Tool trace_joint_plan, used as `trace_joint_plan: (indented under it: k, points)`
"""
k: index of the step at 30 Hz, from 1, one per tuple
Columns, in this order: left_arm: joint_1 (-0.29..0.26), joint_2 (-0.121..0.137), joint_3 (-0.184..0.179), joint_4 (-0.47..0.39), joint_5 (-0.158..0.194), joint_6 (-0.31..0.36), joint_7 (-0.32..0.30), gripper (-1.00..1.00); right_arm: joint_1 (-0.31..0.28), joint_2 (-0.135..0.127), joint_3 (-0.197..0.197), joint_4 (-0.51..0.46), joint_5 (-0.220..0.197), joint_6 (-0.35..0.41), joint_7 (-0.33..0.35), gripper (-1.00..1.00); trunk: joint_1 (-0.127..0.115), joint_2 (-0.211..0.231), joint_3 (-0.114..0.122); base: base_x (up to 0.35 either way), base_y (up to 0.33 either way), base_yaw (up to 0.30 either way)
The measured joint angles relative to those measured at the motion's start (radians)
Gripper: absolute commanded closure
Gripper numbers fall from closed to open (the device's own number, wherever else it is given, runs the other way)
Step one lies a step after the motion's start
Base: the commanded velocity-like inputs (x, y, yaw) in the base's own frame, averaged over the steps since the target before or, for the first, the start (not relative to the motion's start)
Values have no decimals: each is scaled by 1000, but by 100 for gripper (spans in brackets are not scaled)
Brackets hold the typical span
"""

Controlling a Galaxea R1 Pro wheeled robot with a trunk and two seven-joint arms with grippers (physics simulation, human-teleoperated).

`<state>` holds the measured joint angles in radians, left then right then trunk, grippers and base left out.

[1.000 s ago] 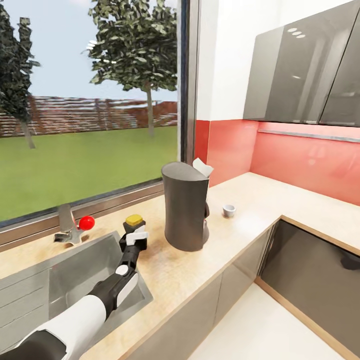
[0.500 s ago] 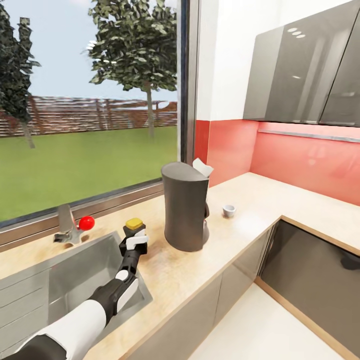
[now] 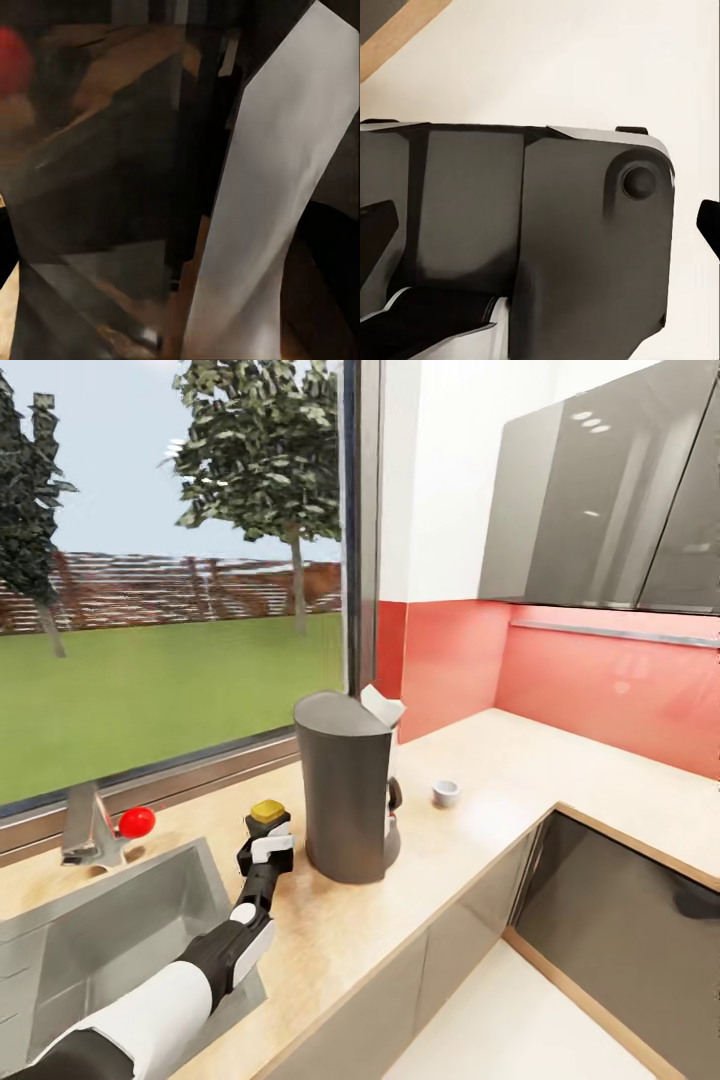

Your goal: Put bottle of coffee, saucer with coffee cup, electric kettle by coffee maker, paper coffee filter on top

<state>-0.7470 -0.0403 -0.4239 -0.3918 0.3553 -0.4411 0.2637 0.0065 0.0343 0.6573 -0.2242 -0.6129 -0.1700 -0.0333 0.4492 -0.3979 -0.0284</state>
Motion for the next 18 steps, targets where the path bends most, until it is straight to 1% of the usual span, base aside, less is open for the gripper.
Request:
trace_joint_plan:
  k: [2,4,13,16,18]
  points:
    - [0,5,1,1,0,-1,0,100,0,0,0,0,0,0,0,-100,0,0,0,89,-185,0]
    - [0,9,1,1,0,-3,0,100,0,0,0,0,0,0,0,-100,0,0,0,36,-59,0]
    - [0,25,7,3,0,-3,0,100,0,1,0,0,-1,0,0,-100,0,0,0,3,-4,0]
    - [0,27,9,2,-1,-3,0,100,0,1,-1,-1,-5,0,0,-100,0,0,0,0,0,0]
    - [0,33,10,3,0,-3,0,100,0,3,-3,-2,-9,0,0,-100,0,0,0,0,0,0]
